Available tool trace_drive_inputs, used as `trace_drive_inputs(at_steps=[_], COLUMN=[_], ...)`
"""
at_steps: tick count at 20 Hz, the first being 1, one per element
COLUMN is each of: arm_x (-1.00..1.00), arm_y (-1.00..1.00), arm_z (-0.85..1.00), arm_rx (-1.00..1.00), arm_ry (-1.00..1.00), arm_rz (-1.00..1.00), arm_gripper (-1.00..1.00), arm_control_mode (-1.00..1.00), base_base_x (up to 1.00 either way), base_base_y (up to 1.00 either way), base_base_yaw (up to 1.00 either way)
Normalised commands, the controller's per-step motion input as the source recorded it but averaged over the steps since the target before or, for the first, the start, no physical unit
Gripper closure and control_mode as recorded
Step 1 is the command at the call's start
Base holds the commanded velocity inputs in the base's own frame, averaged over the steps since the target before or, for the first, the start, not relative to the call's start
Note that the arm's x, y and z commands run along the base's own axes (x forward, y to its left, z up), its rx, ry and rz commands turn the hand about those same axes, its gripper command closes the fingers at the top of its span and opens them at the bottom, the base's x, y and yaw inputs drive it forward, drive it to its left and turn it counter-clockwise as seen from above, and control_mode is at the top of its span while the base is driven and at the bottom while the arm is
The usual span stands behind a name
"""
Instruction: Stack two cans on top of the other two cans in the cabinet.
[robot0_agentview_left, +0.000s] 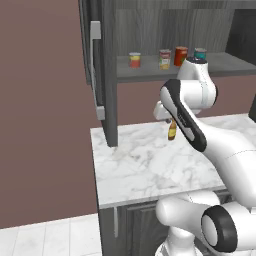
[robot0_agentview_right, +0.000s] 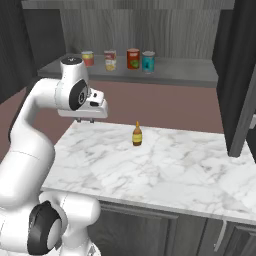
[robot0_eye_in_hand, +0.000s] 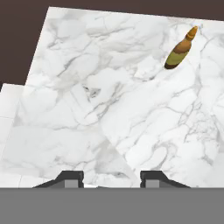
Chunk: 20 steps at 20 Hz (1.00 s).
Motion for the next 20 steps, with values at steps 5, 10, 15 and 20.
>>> trace_drive_inputs(at_steps=[5, 10, 15, 20], arm_x=[-0.17, -0.28, -0.14, -0.04], arm_y=[-0.01, 0.00, 0.00, 0.00], arm_z=[0.00, 0.05, 0.37, 0.43], arm_rx=[0.00, 0.00, 0.01, 0.07], arm_ry=[-0.11, -0.37, -0.19, -0.03], arm_rz=[0.00, -0.01, -0.02, -0.05], arm_gripper=[-1.00, -1.00, -1.00, -1.00], arm_control_mode=[-1.00, -1.00, -1.00, -1.00], base_base_x=[0.00, 0.00, 0.00, 0.00], base_base_y=[0.00, 0.00, 0.00, 0.00], base_base_yaw=[0.00, 0.00, 0.00, 0.00])
